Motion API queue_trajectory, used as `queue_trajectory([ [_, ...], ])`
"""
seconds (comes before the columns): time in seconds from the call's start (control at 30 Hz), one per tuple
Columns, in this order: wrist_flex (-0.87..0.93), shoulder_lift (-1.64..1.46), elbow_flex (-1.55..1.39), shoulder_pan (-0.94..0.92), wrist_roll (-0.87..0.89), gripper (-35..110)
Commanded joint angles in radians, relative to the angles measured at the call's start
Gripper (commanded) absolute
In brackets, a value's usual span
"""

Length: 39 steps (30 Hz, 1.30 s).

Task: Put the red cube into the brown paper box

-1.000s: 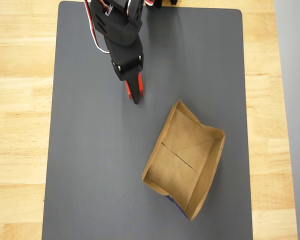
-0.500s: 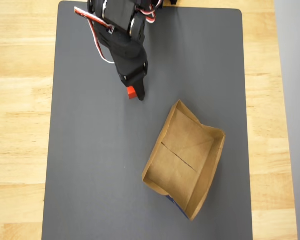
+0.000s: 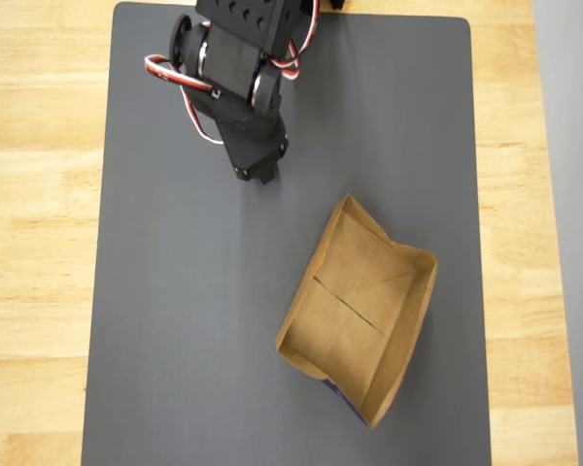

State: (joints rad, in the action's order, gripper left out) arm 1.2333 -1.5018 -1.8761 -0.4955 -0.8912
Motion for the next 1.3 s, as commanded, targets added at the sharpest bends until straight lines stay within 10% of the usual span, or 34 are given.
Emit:
queue_trajectory([
  [0.0,0.0,-0.026,0.02,-0.006,0.003,0],
  [0.93,-0.377,-0.626,-0.018,0.043,0.526,0],
  [1.27,-0.097,-0.348,0.301,0.232,0.841,0],
])
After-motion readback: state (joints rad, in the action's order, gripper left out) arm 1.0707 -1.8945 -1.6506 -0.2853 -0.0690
